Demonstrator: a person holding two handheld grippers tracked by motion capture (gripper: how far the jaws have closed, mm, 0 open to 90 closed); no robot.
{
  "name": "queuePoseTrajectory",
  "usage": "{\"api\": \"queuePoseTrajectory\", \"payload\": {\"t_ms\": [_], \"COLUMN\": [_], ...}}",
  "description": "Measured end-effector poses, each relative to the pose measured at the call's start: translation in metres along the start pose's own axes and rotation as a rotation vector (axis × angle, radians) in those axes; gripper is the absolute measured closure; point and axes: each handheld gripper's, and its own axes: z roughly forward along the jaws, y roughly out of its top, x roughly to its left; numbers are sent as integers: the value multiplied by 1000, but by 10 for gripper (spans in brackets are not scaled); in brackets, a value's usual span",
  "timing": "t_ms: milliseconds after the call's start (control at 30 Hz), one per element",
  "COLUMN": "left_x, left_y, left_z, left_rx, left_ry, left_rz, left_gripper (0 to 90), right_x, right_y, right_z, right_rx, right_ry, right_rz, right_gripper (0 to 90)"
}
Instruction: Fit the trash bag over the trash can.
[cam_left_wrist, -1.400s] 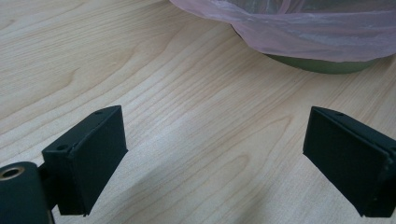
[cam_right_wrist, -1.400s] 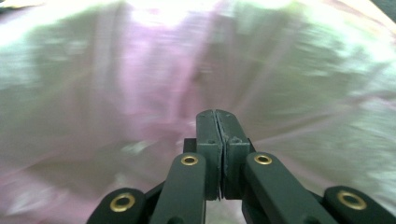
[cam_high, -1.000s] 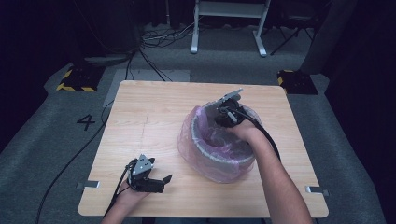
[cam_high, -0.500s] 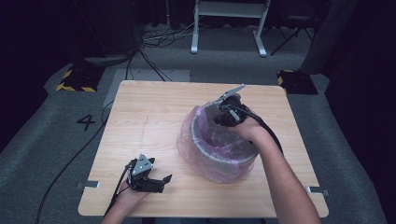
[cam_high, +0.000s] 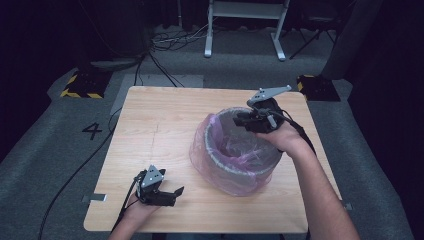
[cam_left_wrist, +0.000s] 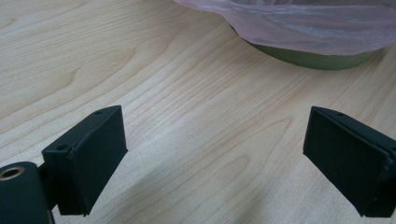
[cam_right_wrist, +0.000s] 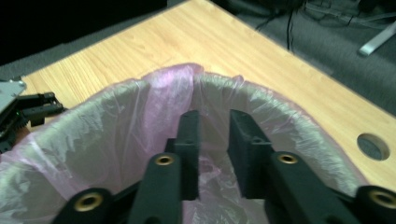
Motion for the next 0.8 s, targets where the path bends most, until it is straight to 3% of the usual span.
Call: {"api": "queuePoseTrajectory", "payload": {"t_ms": [233, 400, 600, 667, 733, 800], "left_x": [0, 0, 0, 0, 0, 0], "left_y": [0, 0, 0, 0, 0, 0], "left_z": [0, 0, 0, 0, 0, 0], "left_rx": [1, 0, 0, 0, -1, -2], "left_ry": [0, 1, 0, 1, 3, 1], "left_rz": [-3, -4, -7, -5, -2, -7], "left_gripper": [61, 61, 61, 61, 61, 61], "right_x": [-3, -6, -9, -11, -12, -12], "right_y": [-8, -17, -26, -28, -31, -34], "right_z": [-19, -27, -32, -34, -36, -38], "right_rx": [-90, -109, -142, -155, -178, -194], "right_ry": [-17, -34, -41, -34, -42, -44], "right_rz": [7, 40, 74, 85, 92, 90], "right_gripper": [627, 457, 162, 120, 23, 0]}}
